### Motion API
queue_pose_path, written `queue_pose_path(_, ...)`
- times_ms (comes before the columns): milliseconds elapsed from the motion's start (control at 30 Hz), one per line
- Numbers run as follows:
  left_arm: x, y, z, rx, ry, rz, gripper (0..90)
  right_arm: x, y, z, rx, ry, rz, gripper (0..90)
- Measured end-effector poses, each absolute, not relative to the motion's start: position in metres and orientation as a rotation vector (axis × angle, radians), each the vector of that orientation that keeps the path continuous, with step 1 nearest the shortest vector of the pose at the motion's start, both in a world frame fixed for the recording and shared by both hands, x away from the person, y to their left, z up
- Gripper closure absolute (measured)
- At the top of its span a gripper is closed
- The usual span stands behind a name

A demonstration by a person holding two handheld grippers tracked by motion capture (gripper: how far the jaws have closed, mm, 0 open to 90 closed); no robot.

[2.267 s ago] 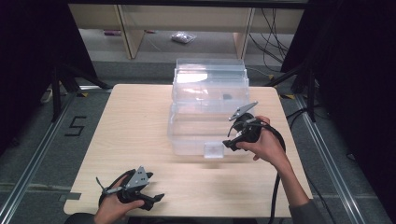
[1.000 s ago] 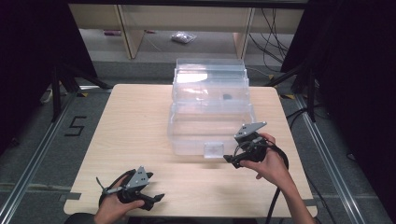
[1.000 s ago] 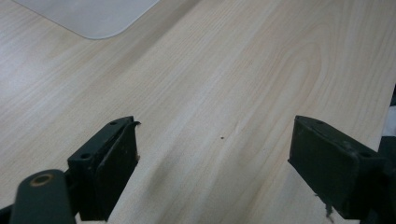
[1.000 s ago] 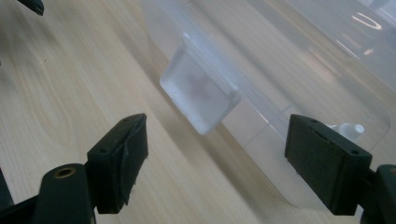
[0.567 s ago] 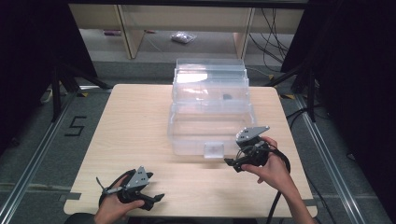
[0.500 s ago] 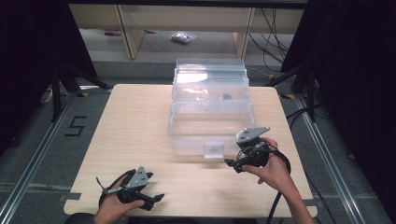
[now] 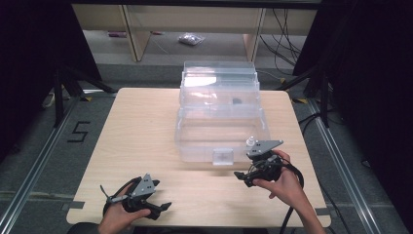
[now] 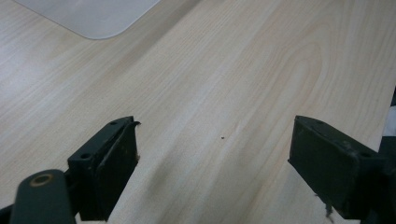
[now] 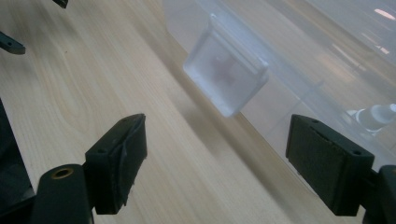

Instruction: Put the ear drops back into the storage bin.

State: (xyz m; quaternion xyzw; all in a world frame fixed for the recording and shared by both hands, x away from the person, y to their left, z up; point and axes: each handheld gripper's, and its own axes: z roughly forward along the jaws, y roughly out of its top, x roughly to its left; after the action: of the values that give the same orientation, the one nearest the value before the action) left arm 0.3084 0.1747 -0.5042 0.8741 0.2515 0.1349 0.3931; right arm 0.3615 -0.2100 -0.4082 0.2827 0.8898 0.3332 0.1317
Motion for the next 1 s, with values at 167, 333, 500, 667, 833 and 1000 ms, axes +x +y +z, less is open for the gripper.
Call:
queue_pose_path(167, 0.308, 0.175, -0.504, 2.218, 0.638, 0.34, 14.8, 0.359, -0.211, -0.411, 0.814, 2.582, 0.977, 21.3)
queue_pose_path(333, 0.308, 0.175, -0.504, 2.219, 0.637, 0.341, 14.8, 0.357, -0.215, -0.414, 0.823, 2.572, 0.998, 21.1)
queue_pose_path(500, 0.308, 0.175, -0.504, 2.219, 0.638, 0.344, 14.8, 0.354, -0.218, -0.418, 0.862, 2.566, 1.045, 20.8)
queue_pose_path(667, 0.308, 0.175, -0.504, 2.219, 0.638, 0.343, 14.9, 0.35, -0.219, -0.422, 0.898, 2.567, 1.046, 20.3)
queue_pose_path(833, 0.308, 0.174, -0.504, 2.212, 0.643, 0.339, 14.8, 0.347, -0.22, -0.428, 0.898, 2.584, 1.064, 20.1)
queue_pose_path(1000, 0.308, 0.175, -0.504, 2.218, 0.639, 0.343, 14.8, 0.346, -0.224, -0.432, 0.888, 2.585, 1.066, 19.7)
